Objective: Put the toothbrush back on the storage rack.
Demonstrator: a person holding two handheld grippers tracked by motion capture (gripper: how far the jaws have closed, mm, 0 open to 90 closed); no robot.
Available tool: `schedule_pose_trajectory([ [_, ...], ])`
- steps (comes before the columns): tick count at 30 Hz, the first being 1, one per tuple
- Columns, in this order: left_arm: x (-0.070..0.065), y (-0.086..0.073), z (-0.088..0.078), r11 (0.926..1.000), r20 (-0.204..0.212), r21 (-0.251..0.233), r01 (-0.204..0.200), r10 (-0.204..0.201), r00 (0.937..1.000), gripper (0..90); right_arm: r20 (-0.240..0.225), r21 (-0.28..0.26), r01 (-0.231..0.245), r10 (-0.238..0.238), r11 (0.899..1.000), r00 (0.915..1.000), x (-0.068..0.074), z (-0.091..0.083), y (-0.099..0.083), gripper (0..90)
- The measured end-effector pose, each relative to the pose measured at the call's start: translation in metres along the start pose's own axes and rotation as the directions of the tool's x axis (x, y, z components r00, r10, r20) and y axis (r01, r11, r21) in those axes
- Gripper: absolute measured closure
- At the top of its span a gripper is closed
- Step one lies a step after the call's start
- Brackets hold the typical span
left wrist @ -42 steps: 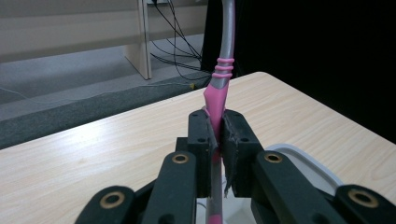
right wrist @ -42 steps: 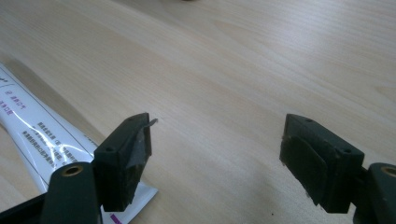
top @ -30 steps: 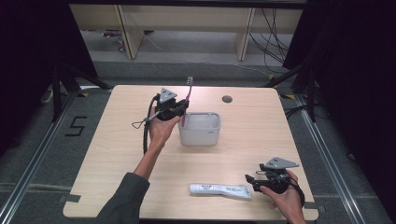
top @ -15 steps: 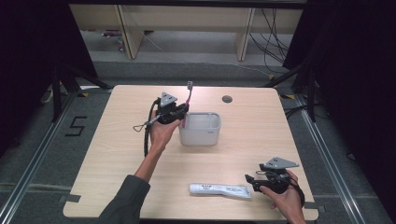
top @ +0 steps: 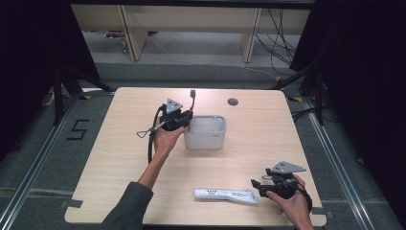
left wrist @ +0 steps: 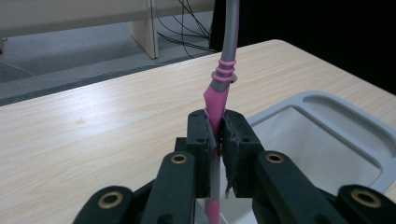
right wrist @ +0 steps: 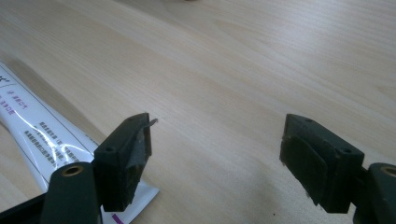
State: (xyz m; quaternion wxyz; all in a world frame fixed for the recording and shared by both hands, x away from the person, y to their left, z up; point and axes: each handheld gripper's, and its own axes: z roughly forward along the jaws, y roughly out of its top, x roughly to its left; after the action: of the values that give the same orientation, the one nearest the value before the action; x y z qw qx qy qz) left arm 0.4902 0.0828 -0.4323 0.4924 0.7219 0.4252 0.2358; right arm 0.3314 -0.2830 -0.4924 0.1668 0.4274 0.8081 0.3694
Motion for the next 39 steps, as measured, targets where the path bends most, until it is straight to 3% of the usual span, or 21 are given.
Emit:
schedule_pose_trajectory([
  [16, 0.003, -0.004, -0.003, 0.9993, -0.023, 0.014, -0.035, 0.035, 0.9991, 76.0, 0.005, 0.011, 0.001, -0.001, 1.000, 1.0000, 0.000, 0.000, 0.000, 25.5],
  [20, 0.002, -0.004, -0.005, 0.9988, -0.035, 0.021, -0.044, 0.044, 0.9984, 69.1, 0.005, 0.010, -0.005, 0.005, 1.000, 1.0000, 0.000, -0.001, 0.000, 25.5],
  [24, 0.003, -0.003, -0.008, 0.9994, -0.056, 0.024, -0.023, 0.025, 0.9981, 57.5, 0.004, 0.010, -0.006, 0.006, 1.000, 1.0000, 0.000, -0.001, 0.001, 25.5],
  [34, 0.000, 0.003, -0.025, 0.9992, -0.039, 0.039, 0.003, -0.002, 0.9992, 38.5, 0.005, 0.006, -0.008, 0.008, 1.000, 1.0000, 0.000, -0.001, 0.001, 25.5],
  [39, 0.000, 0.005, -0.037, 0.9987, -0.028, 0.052, 0.001, 0.000, 0.9996, 34.9, 0.004, 0.006, -0.008, 0.008, 1.000, 1.0000, 0.000, -0.001, 0.001, 25.5],
])
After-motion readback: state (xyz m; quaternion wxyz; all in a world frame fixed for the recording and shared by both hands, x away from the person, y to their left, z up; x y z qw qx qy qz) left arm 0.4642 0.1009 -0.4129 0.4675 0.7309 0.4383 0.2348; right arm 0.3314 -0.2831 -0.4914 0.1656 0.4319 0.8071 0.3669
